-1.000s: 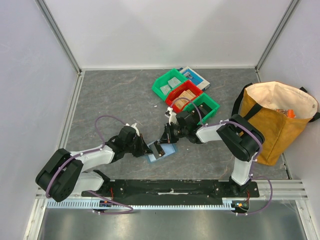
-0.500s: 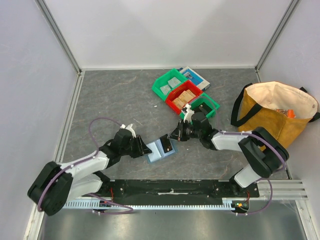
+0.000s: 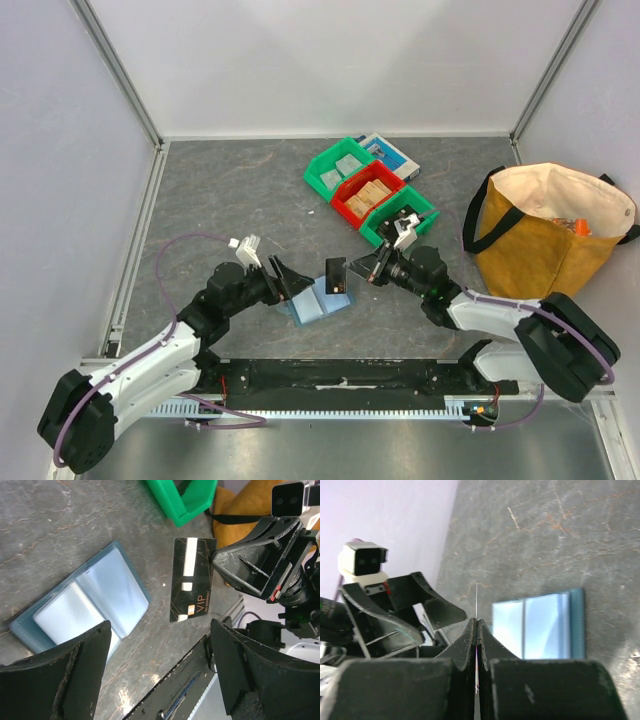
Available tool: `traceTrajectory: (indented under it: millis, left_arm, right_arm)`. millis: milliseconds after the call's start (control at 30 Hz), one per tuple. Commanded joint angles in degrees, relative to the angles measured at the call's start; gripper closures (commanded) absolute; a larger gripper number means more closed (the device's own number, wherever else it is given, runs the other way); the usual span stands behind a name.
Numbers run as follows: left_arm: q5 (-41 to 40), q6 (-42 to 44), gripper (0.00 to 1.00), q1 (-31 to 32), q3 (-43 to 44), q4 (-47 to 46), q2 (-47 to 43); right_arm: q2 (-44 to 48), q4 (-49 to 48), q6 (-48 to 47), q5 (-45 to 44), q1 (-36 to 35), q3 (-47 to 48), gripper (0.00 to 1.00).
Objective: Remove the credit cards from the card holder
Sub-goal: Place the credit card in the storage box.
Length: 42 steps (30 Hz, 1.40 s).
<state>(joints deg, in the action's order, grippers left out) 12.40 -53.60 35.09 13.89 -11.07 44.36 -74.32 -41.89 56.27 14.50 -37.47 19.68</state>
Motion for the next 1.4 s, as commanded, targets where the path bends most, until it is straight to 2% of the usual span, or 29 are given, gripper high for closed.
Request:
traceTrajectory:
  millis: [0, 400, 567, 633, 867, 900, 967, 1033, 1133, 1233, 1367]
  left_arm:
    - [1.0, -4.5, 0.14, 1.5, -1.3, -9.7, -0.2]
    - [0.9, -7.1, 0.2, 7.4, -1.0, -26.1, 7.5]
    - [0.3, -7.6, 0.28, 9.1, -0.6, -30.4, 10.5]
    - [-0.2, -7.8, 0.36, 9.5, -0.7, -32.3, 11.2]
    - [0.0, -8.3, 0.98, 10.0, -0.7, -34.5, 12.2]
    - [0.0, -7.9, 0.98, 10.1, -0.8, -34.3, 12.0]
    - [-0.6, -6.0, 0.98, 10.0, -0.4, -31.1, 10.8]
    - [-1.1, -1.7, 0.98, 9.8, 1.7, -24.1, 8.4]
    - [-1.3, 7.9, 0.98, 9.6, 6.7, -8.5, 4.7]
    - [-1.5, 16.7, 0.98, 9.6, 15.1, 8.4, 3.6]
    - [0.3, 28.2, 0.98, 9.6, 25.3, 25.9, 4.9]
  right_arm:
    - [5.3, -9.4, 6.1, -6.6, -2.0, -2.2, 1.0]
    - [11.3, -11.9, 9.3, -12.0, -5.6, -4.2, 1.0]
    - [11.7, -12.4, 9.5, -13.0, -6.6, -4.3, 1.0]
    - [11.7, -12.6, 9.4, -13.2, -6.9, -4.4, 1.0]
    - [12.0, -13.2, 8.9, -13.4, -7.3, -5.4, 1.0]
    - [12.3, -12.9, 8.1, -13.5, -7.3, -5.3, 1.0]
    - [13.1, -11.1, 6.1, -13.4, -7.2, -4.9, 0.95]
    - [15.9, -6.2, 2.4, -13.2, -7.2, -3.9, 0.8]
    - [21.0, 5.9, -6.9, -13.4, -6.6, -0.4, 0.75]
    - [27.5, 18.6, -17.3, -14.0, -5.6, 3.6, 0.65]
    - [33.6, 30.8, -32.6, -11.4, -5.2, 9.8, 0.51]
